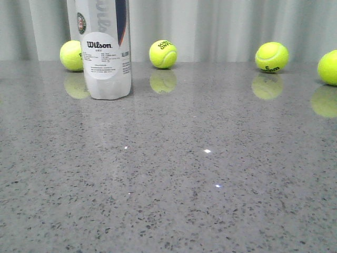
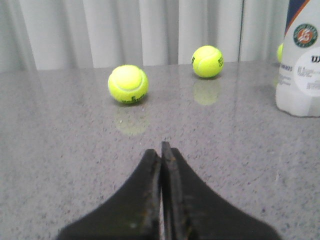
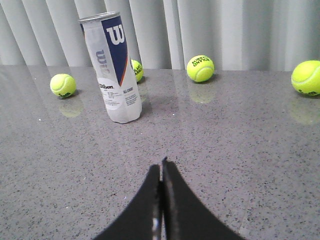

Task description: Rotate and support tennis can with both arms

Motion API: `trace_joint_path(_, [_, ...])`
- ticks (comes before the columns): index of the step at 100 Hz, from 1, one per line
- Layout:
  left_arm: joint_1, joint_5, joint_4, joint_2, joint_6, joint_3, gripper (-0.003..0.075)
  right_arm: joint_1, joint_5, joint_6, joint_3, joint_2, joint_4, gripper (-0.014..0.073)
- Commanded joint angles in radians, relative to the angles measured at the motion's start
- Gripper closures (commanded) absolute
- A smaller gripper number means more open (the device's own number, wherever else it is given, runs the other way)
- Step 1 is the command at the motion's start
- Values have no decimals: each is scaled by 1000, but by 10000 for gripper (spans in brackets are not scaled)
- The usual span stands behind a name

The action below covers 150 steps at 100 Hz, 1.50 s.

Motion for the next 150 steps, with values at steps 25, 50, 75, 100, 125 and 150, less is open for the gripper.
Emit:
trace_joint_path(25, [14, -168, -17, -36, -15, 91, 739, -7, -76, -7, -25, 11, 7, 655])
trace_joint_path(50, [9, -168, -17, -36, -15, 91, 739, -7, -76, -7, -25, 11, 7, 655])
trace_joint_path(75, [9, -168, -17, -36, -15, 91, 738, -7, -76, -7, -25, 11, 7, 655])
trace_joint_path(100, [9, -168, -17, -36, -15, 91, 739, -7, -76, -7, -25, 11, 7, 655])
trace_joint_path(125, [9, -168, -17, -36, -15, 91, 738, -11, -106, -7, 0, 11, 7, 655])
trace_joint_path(150, [9, -168, -17, -36, -15, 91, 738, -197, -406, 39, 169, 11, -183, 655])
